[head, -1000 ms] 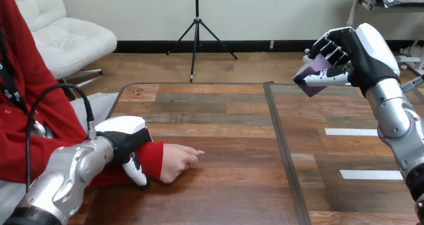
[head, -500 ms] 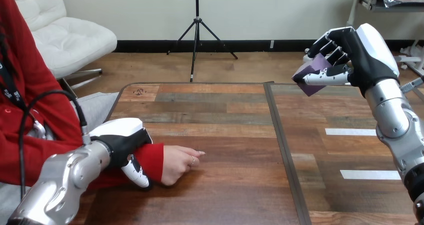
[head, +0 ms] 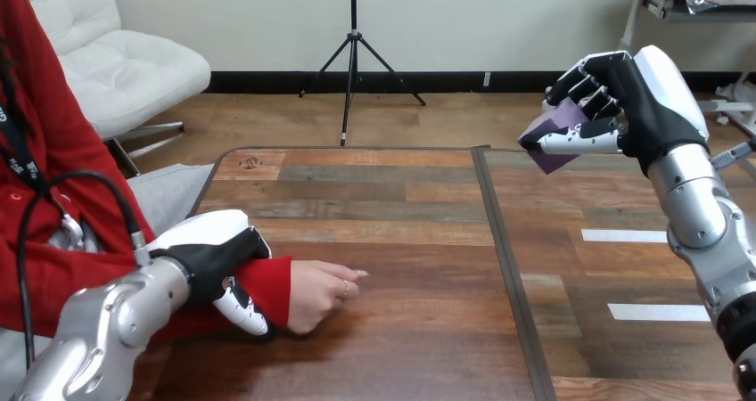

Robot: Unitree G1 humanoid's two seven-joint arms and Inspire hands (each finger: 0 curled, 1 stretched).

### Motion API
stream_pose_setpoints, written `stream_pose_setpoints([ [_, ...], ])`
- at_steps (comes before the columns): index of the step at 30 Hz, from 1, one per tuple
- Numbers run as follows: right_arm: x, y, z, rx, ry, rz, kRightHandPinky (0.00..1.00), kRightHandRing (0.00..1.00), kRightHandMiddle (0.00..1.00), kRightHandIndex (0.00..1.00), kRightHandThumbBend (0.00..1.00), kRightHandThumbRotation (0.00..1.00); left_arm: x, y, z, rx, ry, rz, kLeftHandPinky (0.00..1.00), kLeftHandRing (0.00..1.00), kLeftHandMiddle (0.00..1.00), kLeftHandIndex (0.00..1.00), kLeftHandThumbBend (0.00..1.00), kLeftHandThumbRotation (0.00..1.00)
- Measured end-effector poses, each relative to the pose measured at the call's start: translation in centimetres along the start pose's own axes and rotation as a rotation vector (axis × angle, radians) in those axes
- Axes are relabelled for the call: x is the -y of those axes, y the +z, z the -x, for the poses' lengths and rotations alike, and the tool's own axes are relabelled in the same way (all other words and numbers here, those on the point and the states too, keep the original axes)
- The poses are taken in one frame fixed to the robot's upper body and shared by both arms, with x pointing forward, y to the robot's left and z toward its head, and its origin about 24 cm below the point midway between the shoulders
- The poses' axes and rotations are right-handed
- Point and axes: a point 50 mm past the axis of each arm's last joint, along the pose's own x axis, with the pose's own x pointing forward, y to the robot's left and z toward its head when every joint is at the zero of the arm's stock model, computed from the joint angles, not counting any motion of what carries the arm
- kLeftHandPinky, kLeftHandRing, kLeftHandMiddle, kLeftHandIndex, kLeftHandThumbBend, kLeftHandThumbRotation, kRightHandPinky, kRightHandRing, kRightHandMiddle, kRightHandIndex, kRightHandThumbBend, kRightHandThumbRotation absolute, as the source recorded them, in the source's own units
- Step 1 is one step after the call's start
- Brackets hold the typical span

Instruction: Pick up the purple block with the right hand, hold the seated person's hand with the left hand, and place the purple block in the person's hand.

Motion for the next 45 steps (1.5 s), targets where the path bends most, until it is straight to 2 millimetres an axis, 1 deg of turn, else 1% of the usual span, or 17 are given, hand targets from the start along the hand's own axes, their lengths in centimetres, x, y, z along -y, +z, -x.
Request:
stream_pose_setpoints([
  [9, -0.3, -0.1, 0.1, -0.012, 0.006, -0.005, 0.41, 0.41, 0.46, 0.48, 0.77, 0.00, -0.1, -0.2, 0.6, 0.006, 0.033, 0.049, 0.15, 0.22, 0.31, 0.36, 0.69, 0.00],
  [27, -1.0, 0.0, 0.1, -0.017, 0.019, -0.020, 0.39, 0.40, 0.46, 0.48, 0.77, 0.00, -1.0, -0.4, 1.1, 0.022, 0.139, 0.128, 0.15, 0.22, 0.32, 0.36, 0.69, 0.00],
  [36, -1.1, 0.0, 0.2, -0.020, 0.017, -0.034, 0.39, 0.40, 0.46, 0.48, 0.78, 0.00, -1.3, -0.2, 1.1, 0.040, 0.201, 0.159, 0.16, 0.23, 0.32, 0.35, 0.67, 0.00],
  [45, -1.2, -0.1, 0.2, -0.023, 0.016, -0.042, 0.38, 0.41, 0.46, 0.47, 0.78, 0.00, -1.5, 0.2, 1.0, 0.063, 0.238, 0.173, 0.17, 0.23, 0.33, 0.35, 0.67, 0.00],
])
